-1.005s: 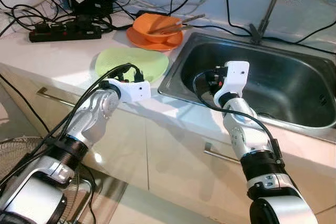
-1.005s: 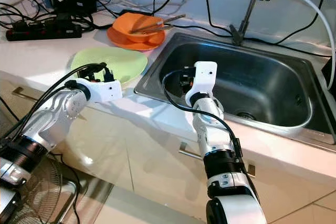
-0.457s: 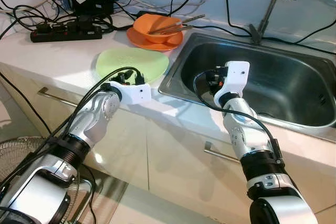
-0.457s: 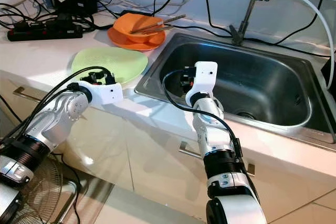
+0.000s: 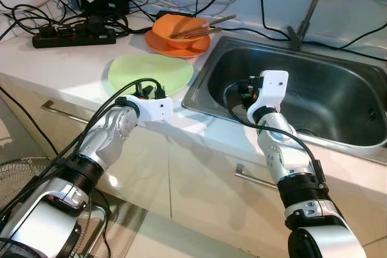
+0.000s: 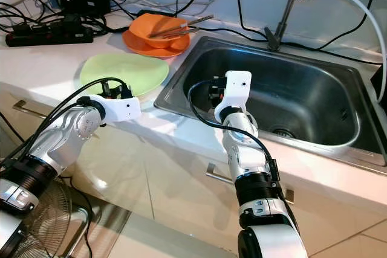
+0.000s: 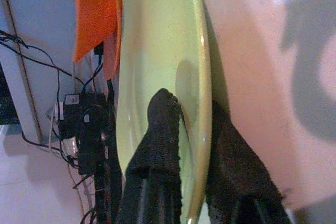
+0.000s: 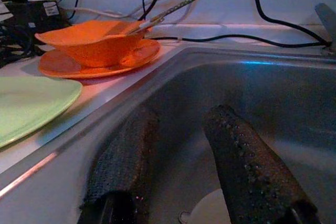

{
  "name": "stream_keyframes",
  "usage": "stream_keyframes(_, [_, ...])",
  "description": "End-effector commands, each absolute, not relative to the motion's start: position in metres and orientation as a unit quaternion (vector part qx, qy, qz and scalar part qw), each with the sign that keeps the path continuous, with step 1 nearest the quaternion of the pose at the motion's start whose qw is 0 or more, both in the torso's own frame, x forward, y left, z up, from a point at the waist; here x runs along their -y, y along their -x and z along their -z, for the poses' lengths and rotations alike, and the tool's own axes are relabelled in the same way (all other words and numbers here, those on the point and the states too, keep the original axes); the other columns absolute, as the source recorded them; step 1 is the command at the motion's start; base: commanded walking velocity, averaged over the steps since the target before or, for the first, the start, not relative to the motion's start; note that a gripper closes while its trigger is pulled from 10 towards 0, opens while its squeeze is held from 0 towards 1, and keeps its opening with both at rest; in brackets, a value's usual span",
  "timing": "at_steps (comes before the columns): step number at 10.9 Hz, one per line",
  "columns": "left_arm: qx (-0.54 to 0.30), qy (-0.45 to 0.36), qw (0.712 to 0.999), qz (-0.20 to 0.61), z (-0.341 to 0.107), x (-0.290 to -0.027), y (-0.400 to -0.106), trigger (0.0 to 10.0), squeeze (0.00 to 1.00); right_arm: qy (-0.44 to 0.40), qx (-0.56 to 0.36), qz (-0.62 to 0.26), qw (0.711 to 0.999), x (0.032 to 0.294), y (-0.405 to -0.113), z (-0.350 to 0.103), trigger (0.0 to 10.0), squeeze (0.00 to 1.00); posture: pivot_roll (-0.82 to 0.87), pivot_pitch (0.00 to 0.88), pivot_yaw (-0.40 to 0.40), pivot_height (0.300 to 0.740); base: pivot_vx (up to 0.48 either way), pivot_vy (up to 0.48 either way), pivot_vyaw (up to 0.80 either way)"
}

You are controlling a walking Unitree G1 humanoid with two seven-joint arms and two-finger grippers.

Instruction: Kitchen organization

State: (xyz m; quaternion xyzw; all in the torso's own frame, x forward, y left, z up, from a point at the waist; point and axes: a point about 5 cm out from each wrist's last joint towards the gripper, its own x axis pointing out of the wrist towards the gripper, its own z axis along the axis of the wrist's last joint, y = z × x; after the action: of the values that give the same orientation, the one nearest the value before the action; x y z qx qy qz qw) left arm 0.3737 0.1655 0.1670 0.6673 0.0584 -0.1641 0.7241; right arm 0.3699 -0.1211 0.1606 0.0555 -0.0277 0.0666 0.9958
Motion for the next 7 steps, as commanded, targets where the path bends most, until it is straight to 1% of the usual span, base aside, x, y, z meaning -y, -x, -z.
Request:
stream_keyframes(1, [-0.104,-0.663,0.717,0.187,-0.147,-0.172,-0.367,0.0,0.00,-0.058,0.030,-0.056,0.996,0.127,-0.370,-0.162,10.0,0.00,0.21,0.037,-0.046,0.740,0.000,0.000,0.00])
stream_keyframes(4, [-0.073,-0.658,0.725,0.187,-0.166,-0.162,-0.360,0.0,0.00,-0.058,0.029,-0.056,0.996,0.127,-0.370,-0.162,10.0,0.00,0.22,0.039,-0.049,0.740,0.000,0.000,0.00])
stream_keyframes(6, [-0.035,-0.640,0.742,0.195,-0.184,-0.143,-0.348,0.0,0.00,-0.058,0.028,-0.058,0.996,0.126,-0.371,-0.162,10.0,0.00,0.23,0.039,-0.055,0.740,0.000,0.000,0.00])
stream_keyframes(7, [-0.018,-0.630,0.751,0.198,-0.194,-0.134,-0.343,10.0,0.00,-0.058,0.027,-0.059,0.996,0.126,-0.371,-0.162,10.0,0.00,0.23,0.039,-0.059,0.740,0.000,0.000,0.00])
